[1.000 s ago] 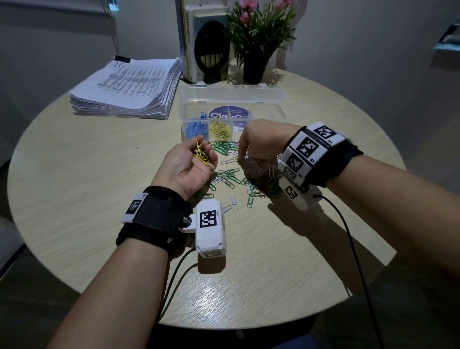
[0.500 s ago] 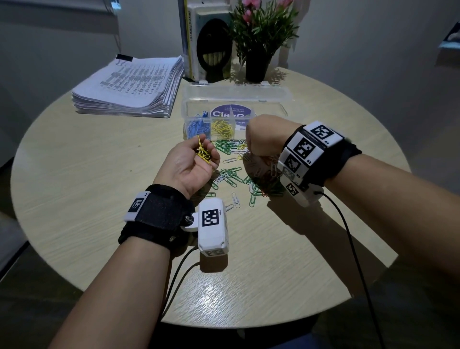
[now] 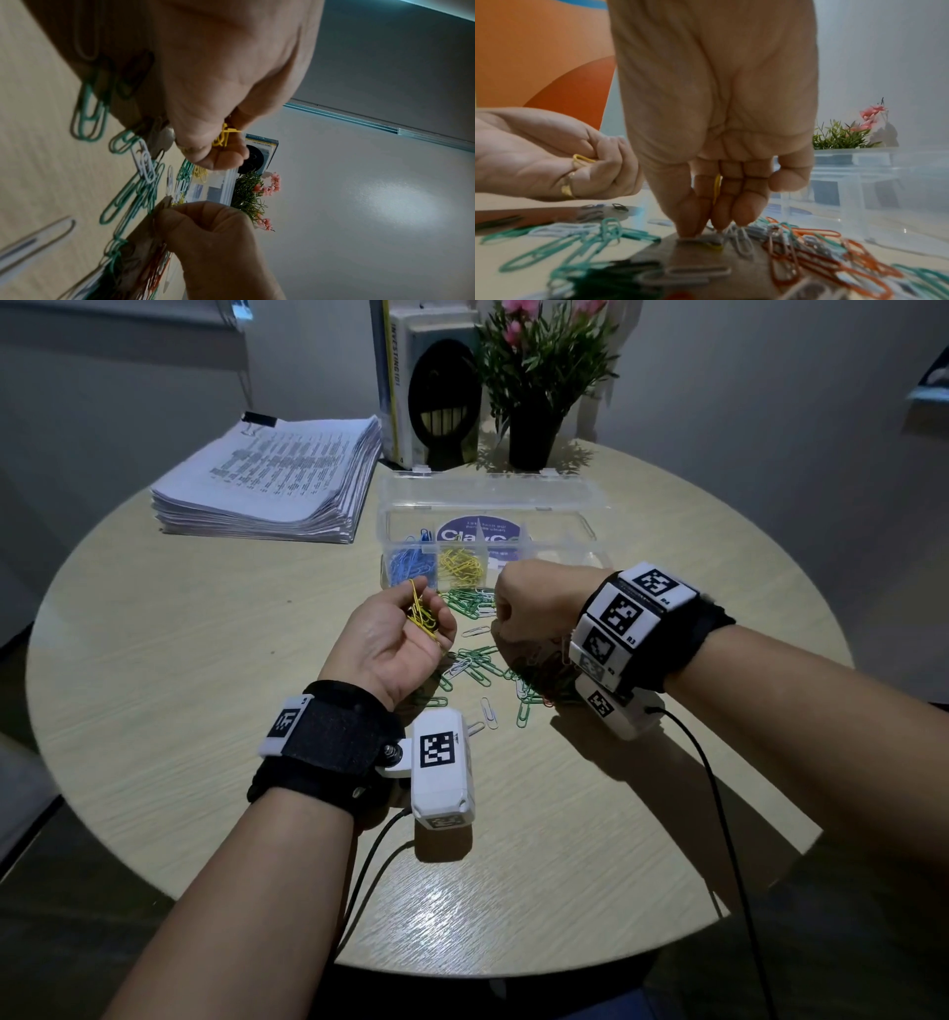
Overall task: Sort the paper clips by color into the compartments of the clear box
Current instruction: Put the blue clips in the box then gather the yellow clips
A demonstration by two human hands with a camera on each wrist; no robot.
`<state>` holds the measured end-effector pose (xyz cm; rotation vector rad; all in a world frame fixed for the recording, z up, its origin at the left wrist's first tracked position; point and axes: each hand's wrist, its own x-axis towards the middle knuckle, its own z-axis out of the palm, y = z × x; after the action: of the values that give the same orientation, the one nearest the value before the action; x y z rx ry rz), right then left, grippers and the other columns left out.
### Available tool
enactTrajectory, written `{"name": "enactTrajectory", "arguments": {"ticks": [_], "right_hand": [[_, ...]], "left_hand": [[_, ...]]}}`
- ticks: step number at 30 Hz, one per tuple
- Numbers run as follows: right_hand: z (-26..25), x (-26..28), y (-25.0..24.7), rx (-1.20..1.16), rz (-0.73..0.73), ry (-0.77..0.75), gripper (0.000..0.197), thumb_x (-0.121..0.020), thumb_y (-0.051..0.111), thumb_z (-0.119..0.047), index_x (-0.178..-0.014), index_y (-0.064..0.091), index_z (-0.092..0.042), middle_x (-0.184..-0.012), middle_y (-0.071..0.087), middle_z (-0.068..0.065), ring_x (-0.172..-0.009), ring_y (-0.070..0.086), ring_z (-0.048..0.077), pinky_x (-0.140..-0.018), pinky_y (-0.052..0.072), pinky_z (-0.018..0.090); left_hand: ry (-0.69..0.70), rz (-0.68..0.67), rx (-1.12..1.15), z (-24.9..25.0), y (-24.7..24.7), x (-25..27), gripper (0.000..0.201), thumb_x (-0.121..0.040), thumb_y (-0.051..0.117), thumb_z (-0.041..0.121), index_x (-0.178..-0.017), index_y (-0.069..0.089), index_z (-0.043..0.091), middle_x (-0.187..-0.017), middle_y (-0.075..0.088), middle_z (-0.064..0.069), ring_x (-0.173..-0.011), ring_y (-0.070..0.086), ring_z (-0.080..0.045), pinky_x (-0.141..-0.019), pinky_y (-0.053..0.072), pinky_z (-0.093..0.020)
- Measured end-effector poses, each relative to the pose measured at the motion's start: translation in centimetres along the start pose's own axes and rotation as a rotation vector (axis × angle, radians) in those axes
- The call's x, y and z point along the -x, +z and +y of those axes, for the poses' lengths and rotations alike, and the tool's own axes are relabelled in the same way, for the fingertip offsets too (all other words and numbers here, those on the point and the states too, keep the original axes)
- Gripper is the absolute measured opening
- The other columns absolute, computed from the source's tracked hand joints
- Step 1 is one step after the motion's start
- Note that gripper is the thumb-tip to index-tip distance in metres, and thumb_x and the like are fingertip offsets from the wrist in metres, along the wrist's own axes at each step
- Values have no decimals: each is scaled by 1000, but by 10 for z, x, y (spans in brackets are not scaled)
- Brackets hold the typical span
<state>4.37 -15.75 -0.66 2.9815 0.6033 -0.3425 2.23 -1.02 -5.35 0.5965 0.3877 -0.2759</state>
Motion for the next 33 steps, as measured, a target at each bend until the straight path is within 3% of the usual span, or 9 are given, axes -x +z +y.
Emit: {"name": "enactTrajectory", "arguments": {"ticks": [3, 5, 8, 15, 20, 23, 25, 28, 33], "right_hand": [[-2, 1, 1, -21, -31, 12, 35, -86, 56, -16, -56, 39, -9, -55, 37, 5, -52, 37, 21, -46, 29, 25], [-1, 2, -3, -81, -31, 29, 31, -85, 56, -17, -58, 48, -6, -56, 44, 8, -55, 41, 23, -48, 32, 25], [3, 3, -15, -206, 5, 17, 24, -87, 55, -21, -84, 66, 1, -78, 64, 16, -66, 51, 20, -57, 41, 27], [-13, 8, -39, -537, 81, -80, 19, -92, 52, -23, -76, 58, -14, -67, 54, -2, -54, 43, 8, -49, 35, 19], [-29, -2, -34, -460, 137, -164, 10, -91, 56, -19, -81, 56, -17, -74, 55, -4, -67, 50, 11, -57, 42, 20], [-27, -5, -35, -474, 127, -175, 7, -92, 57, -16, -94, 63, -14, -88, 66, 2, -79, 63, 16, -70, 53, 28], [-21, -5, -37, -518, 153, -151, 11, -93, 55, -11, -96, 65, -8, -91, 70, 9, -79, 67, 19, -69, 55, 28], [-6, -9, -38, -426, 195, -83, 15, -92, 55, -6, -96, 69, -1, -92, 72, 15, -73, 65, 19, -65, 54, 27], [13, -19, -19, -110, 127, -7, 28, -88, 52, 2, -102, 74, -6, -105, 72, 10, -94, 65, 25, -85, 54, 34]], "left_hand": [[4, 2, -1, 0, 0, 1, 20, -100, 38, 14, -83, 50, 13, -56, 51, -2, -56, 45, -11, -43, 42, -17], [11, 5, 2, 0, 1, 2, 20, -100, 38, 13, -83, 50, 12, -56, 51, -2, -56, 46, -11, -45, 43, -17], [32, 15, -4, -1, 2, 3, 20, -100, 38, 13, -84, 50, 11, -63, 50, -3, -57, 48, -12, -51, 44, -22], [49, -75, 35, -3, 4, 3, 24, -101, 32, 6, -99, 56, 3, -75, 65, -11, -65, 65, -18, -63, 55, -25], [42, -122, 114, -5, 6, 4, 23, -99, 33, 0, -111, 53, -1, -76, 66, -18, -72, 64, -23, -75, 55, -32], [17, -104, 194, -2, 9, 7, 17, -98, 36, 2, -96, 53, -3, -62, 64, -18, -58, 65, -24, -87, 48, -32], [8, -72, 171, -2, 9, 7, 25, -100, 35, 7, -87, 54, -2, -58, 64, -16, -57, 65, -23, -85, 48, -30], [1, -13, 75, -1, 5, 5, 28, -102, 34, 13, -89, 56, 1, -75, 61, -14, -70, 61, -20, -67, 56, -31], [-11, 11, 77, 1, 3, 4, 29, -102, 35, 15, -88, 57, 3, -78, 59, -13, -70, 60, -19, -59, 57, -30]]}}
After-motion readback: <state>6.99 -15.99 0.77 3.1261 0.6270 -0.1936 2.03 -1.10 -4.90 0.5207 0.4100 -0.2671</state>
